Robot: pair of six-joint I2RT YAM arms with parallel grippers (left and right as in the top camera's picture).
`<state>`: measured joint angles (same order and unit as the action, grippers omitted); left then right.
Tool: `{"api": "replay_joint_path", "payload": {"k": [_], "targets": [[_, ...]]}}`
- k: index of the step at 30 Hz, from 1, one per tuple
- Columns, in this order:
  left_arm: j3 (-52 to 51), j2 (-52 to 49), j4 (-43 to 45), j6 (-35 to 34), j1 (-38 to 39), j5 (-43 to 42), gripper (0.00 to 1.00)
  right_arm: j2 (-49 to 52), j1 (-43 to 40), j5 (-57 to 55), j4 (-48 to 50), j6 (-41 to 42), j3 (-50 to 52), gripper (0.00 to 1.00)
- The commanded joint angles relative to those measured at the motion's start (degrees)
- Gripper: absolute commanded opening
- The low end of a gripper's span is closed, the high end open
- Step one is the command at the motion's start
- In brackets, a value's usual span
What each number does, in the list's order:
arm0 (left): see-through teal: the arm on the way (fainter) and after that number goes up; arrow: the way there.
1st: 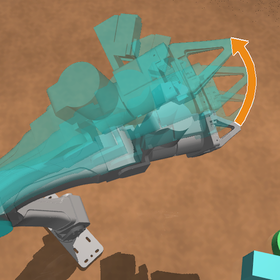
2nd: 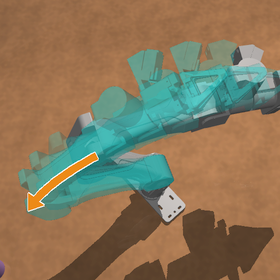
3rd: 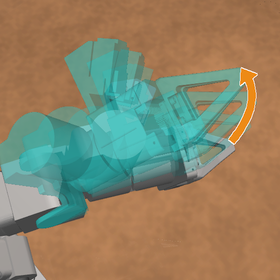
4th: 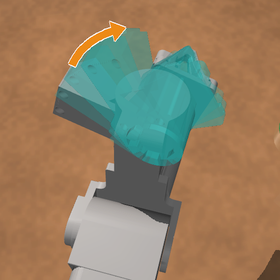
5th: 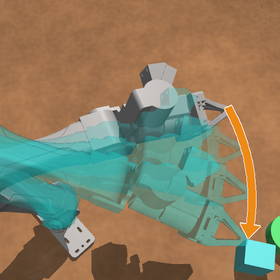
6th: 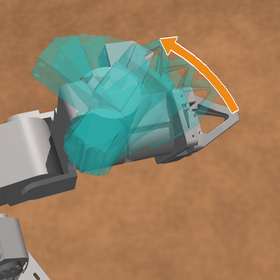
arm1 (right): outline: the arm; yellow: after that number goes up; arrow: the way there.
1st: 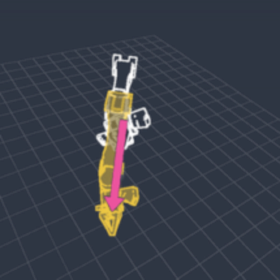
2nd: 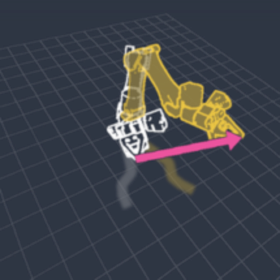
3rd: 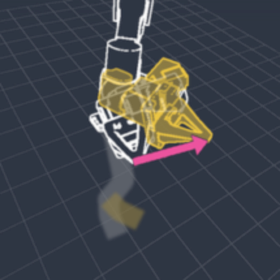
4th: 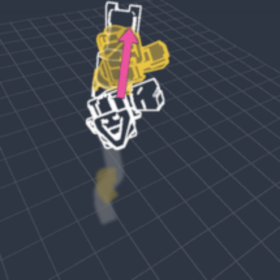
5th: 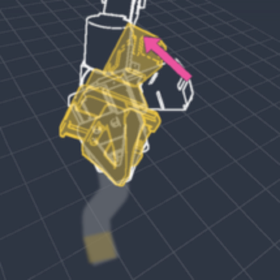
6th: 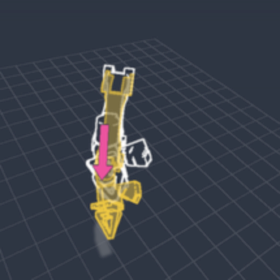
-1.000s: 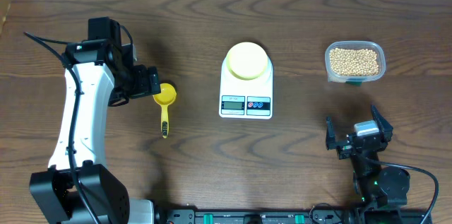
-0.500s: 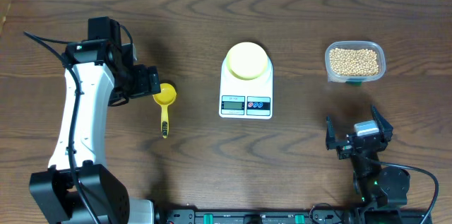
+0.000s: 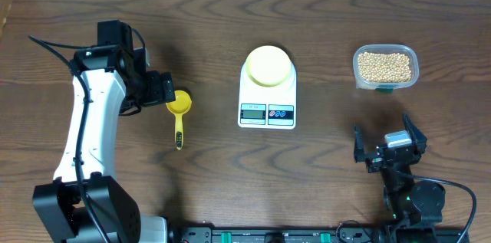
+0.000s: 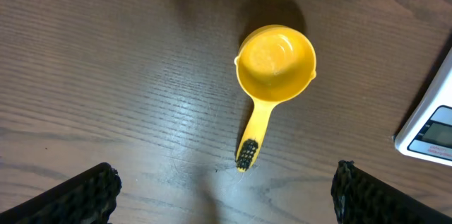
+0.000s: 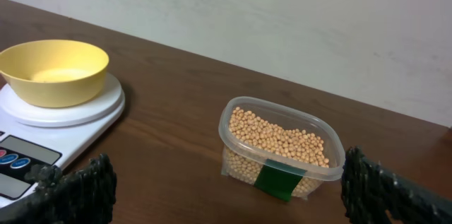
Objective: Scoop item into bowl and weigh 50g on scale
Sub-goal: 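Lower the open left gripper toward the yellow scoop's bowl rim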
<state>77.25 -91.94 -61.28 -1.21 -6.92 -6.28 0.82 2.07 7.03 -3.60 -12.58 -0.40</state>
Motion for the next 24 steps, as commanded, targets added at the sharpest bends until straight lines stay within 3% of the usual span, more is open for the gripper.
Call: {"api": "replay_joint_path", "payload": {"k": [1,24], "targets": [[-0.5,-1.31,-0.02,1.03,0.04,-0.31,0.98,-0.5,0.44,-0.26,-0.24,-0.33,0.09,0.99],[-0.55,-7.32,0.59,1.01,0.04,-0.33,0.98,-0.5,0.44,-0.26,-0.24,-0.33,0.09,0.99]]}}
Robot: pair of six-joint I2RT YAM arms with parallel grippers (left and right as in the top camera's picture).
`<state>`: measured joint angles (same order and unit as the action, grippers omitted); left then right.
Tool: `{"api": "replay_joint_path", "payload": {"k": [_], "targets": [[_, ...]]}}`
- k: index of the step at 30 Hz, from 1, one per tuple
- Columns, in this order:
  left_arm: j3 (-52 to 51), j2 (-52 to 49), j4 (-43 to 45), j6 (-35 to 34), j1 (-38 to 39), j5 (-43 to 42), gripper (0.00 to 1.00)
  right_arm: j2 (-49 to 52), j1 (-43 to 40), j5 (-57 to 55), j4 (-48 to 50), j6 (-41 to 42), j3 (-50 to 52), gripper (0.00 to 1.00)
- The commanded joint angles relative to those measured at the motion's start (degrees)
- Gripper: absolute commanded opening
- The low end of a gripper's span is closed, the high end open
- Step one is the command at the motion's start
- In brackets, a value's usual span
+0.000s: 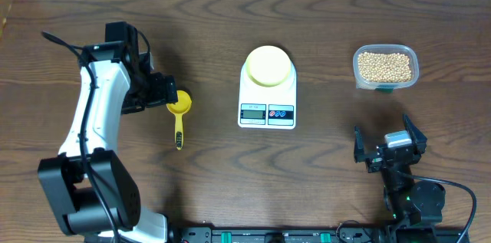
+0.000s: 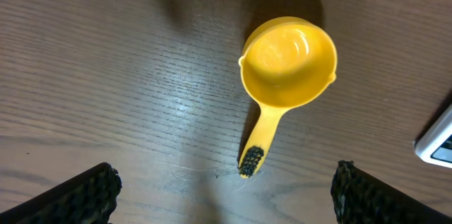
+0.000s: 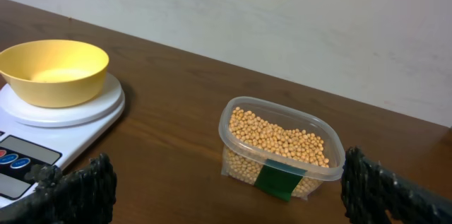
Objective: Scoop item into bowl and weigh 50g on scale
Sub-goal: 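Lower the open left gripper toward the yellow scoop's bowl rim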
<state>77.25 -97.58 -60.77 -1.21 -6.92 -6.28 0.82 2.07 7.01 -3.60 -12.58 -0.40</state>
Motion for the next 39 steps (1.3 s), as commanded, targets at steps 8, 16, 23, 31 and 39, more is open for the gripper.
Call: {"api": "replay_joint_path", "payload": {"k": [8,16,23,31,39], "targets": [[-0.55,-4.0,0.48,1.01,0.04,-0.33,0.98,-0.5,0.44,-0.24,-0.24,-0.33,0.09,0.99],[-0.55,-6.16,1.77,1.03,0.04,-0.33,0.97,-0.5,0.44,-0.24,-0.24,-0.33,0.09,0.99],[-0.55,-6.19,3.45,1.29,0.04,-0.33,0.98,-0.5,0.44,-0.24,-0.24,-0.33,0.09,0.99],[-0.66,-6.27,4.13,1.64,0.04,-0.33,0.97,-0.5,0.44,-0.24,-0.24,-0.33,0.09,0.99],[-3.65,-6.27,6.12,1.66,0.04,-0.31,0.98,-0.5,0.44,-0.24,-0.24,-0.33,0.09,0.99]]}}
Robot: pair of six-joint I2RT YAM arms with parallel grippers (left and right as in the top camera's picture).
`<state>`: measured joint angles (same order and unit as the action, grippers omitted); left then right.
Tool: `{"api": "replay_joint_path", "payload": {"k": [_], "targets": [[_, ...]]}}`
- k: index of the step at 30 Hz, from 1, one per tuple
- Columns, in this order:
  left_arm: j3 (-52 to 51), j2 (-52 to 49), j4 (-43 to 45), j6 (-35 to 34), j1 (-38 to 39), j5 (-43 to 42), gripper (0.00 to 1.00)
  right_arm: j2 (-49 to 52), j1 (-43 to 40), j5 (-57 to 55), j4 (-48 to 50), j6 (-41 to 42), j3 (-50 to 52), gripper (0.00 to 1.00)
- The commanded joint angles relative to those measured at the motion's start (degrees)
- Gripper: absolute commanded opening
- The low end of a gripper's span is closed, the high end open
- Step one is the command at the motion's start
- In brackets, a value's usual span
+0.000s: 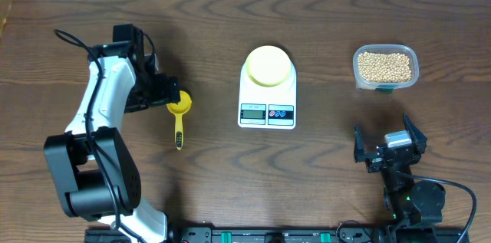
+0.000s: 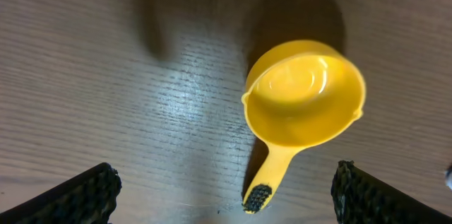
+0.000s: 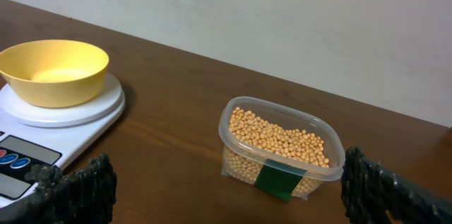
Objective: Scoop item into bowl and weigh 50g on scale
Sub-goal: 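Lower the open left gripper toward the yellow scoop's bowl rim, then close the left gripper on the scoop's bowl rim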
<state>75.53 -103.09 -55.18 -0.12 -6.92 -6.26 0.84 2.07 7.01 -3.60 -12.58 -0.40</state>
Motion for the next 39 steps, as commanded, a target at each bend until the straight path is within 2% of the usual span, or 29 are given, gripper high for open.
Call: {"api": "replay_joint_path", "payload": {"k": [1,13,39], "targets": [[-2.56,-0.76,0.96,0.57,0.04,-0.33,0.97,-0.52,0.44,-0.24,-0.24,-0.33,0.09,0.99],[-7.08,-0.76,5.42,0.55,0.04,-0.33,0.98,-0.52,0.44,-0.24,-0.24,-0.33,0.09,0.99],[-7.19,-1.22,7.19,0.55,0.04,-0.33,0.98,-0.52,0.44,-0.24,-0.24,-0.33,0.09,0.99]]}}
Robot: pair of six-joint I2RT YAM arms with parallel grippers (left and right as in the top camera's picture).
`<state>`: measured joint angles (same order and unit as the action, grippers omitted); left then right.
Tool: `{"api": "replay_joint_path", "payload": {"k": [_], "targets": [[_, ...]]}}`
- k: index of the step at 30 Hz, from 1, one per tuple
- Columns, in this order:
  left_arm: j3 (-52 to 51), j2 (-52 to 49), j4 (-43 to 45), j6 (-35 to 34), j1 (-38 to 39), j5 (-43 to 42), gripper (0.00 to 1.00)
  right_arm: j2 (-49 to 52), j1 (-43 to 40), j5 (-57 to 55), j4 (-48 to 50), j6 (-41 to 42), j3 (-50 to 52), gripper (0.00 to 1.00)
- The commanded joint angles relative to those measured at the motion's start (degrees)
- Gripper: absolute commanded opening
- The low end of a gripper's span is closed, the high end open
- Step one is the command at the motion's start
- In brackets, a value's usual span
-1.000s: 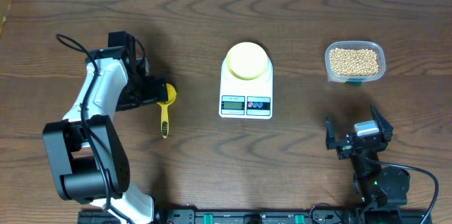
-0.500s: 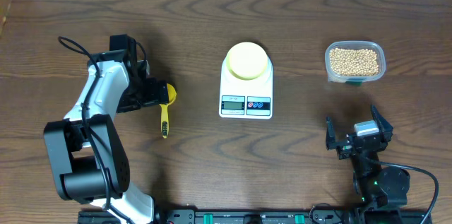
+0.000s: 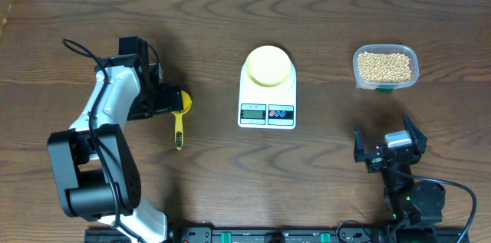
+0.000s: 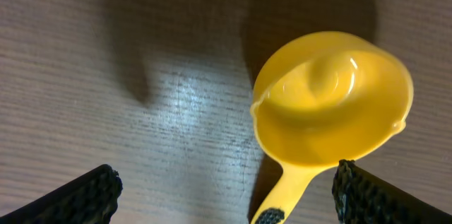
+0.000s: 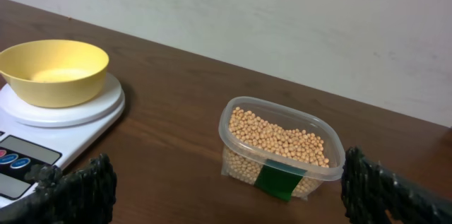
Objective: Scoop item into bowl and weigh 50g on scale
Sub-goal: 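Close the left gripper on the scoop's bowl rim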
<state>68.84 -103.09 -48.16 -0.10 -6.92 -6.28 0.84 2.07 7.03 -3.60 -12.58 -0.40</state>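
A yellow scoop (image 3: 179, 113) lies on the table left of the scale, cup toward the back, handle toward the front. In the left wrist view its cup (image 4: 332, 97) fills the upper right and its handle (image 4: 282, 196) runs off the bottom. My left gripper (image 4: 222, 199) hangs open close above it, fingers on either side of the handle. A yellow bowl (image 3: 268, 65) stands on the white scale (image 3: 267, 109). A clear tub of soybeans (image 3: 385, 67) sits at the back right. My right gripper (image 3: 389, 151) rests open near the front right, facing the tub (image 5: 282, 146).
The scale's display and buttons (image 3: 266, 112) face the front edge. The left arm's white link (image 3: 107, 109) slants across the left of the table. A pale wall (image 5: 282, 12) rises behind the table's far edge.
My left gripper has come lower and closer over the scoop, whose cup now looks larger and sits further right in the wrist view. The right arm, bowl, scale and tub are unchanged.
My left gripper stood open well above the scoop, with the whole scoop and the scale's corner in its view. At each later moment it was lower and the scoop larger. Now it is close over the cup and handle. The right gripper stayed open and still.
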Motion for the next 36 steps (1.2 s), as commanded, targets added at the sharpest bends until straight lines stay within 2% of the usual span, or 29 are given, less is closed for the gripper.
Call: {"api": "replay_joint_path", "payload": {"k": [1,36], "targets": [[-0.5,-1.33,0.35,0.52,0.04,-0.33,0.98,-0.52,0.44,-0.26,-0.24,-0.33,0.09,0.99],[-0.5,-4.33,5.66,0.55,0.04,-0.31,0.98,-0.52,0.44,-0.26,-0.24,-0.33,0.09,0.99]]}}
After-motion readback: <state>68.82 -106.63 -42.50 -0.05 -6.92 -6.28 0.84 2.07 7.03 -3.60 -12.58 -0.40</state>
